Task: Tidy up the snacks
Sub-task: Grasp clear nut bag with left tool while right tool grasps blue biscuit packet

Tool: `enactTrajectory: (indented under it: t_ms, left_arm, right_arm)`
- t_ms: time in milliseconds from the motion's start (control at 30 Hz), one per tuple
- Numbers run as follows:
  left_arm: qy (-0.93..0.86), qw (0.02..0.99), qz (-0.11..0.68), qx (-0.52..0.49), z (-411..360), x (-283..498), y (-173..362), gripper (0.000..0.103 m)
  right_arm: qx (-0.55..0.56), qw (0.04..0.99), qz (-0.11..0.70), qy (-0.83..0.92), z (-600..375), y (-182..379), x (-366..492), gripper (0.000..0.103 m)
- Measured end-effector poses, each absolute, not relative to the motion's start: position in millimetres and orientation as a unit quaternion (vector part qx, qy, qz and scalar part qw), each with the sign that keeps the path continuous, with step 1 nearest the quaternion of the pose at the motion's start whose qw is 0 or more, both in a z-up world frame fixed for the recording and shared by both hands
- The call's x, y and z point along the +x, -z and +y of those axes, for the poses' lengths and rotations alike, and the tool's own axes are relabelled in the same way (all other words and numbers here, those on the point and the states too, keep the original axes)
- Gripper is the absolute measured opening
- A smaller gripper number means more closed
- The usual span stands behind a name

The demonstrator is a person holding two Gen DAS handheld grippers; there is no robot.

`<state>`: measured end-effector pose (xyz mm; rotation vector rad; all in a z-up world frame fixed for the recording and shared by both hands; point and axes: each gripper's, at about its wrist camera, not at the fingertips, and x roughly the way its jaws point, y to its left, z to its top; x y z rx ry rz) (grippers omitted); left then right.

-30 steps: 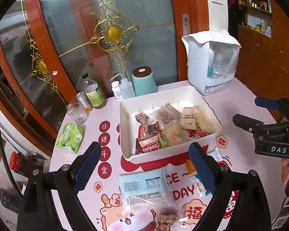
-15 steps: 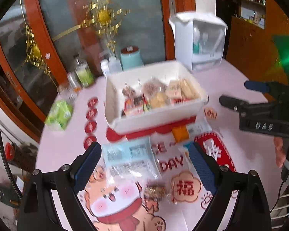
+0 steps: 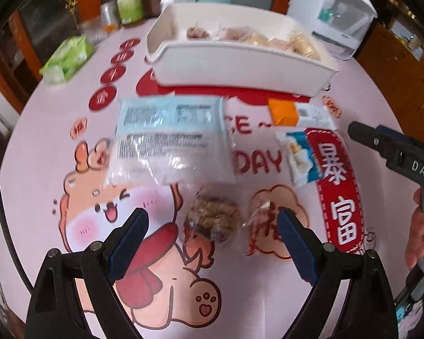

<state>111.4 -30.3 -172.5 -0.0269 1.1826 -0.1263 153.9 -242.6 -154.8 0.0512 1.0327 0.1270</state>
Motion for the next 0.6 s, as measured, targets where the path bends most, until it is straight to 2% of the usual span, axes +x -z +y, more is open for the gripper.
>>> enactTrajectory:
  t_ms: [67, 500, 600]
  left_arm:
    - [0.061, 0.823, 0.565, -0.018, -29, 113, 181, 0.092]
    - [0.092, 0.799, 0.594, 0.014, -48, 126, 215, 0.092]
    - [0.093, 0.795, 0.599, 0.018, -49, 128, 222, 0.092]
  right_arm:
    - [0.031, 0.861, 0.503, -0.064, -241, 163, 155, 0.077]
    - [0.024, 0.845, 0.529, -0.075, -213, 197, 168, 0.076]
    - [0.021, 0.84, 0.536, -0.077, -208, 204, 171, 0.069]
